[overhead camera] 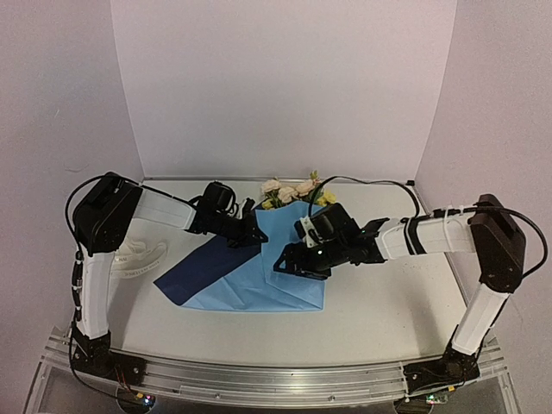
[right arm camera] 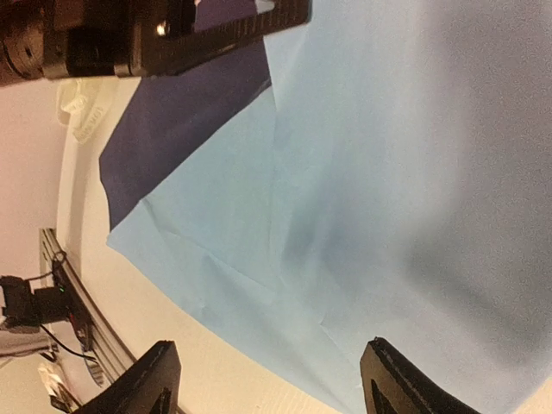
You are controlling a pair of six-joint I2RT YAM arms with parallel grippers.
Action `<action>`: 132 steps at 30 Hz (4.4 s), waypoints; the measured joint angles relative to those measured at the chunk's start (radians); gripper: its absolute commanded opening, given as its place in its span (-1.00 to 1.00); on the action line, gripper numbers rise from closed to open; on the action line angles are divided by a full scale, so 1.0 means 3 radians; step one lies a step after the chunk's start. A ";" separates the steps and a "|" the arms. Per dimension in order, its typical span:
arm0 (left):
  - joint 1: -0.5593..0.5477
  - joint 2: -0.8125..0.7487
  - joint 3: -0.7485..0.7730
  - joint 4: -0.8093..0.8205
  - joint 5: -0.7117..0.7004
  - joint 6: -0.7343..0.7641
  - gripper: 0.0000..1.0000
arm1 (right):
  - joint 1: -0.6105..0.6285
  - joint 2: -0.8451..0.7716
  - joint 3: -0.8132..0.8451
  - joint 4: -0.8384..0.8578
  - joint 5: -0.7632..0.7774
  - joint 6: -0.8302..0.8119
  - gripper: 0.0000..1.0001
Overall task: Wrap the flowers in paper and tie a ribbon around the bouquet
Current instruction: Pass from the right arm to the left, then press the fold line on the 2/3-folded wrapping paper.
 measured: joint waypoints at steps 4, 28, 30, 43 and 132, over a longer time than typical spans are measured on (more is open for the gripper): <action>0.0017 0.0000 0.0039 -0.0029 0.0063 0.0014 -1.00 | -0.0199 -0.0163 -0.0092 0.0011 -0.0034 0.0029 0.22; 0.0020 0.0017 0.0038 -0.0113 0.0054 0.0024 -1.00 | -0.0746 -0.0039 -0.0735 0.1013 -0.0327 0.0871 -0.08; 0.0020 0.0019 0.0038 -0.0115 0.0054 0.0029 -1.00 | -0.0788 -0.0038 -0.0616 0.1033 -0.0358 0.0904 -0.09; 0.0024 0.0047 0.0052 -0.0232 0.0050 0.0082 -1.00 | -0.1206 0.0617 -0.0415 0.1396 -0.0574 0.1147 -0.01; -0.0697 0.0000 0.0097 -0.1094 -0.0089 0.0490 -0.78 | -0.1729 0.1095 0.0532 0.0530 -0.0804 0.0451 -0.28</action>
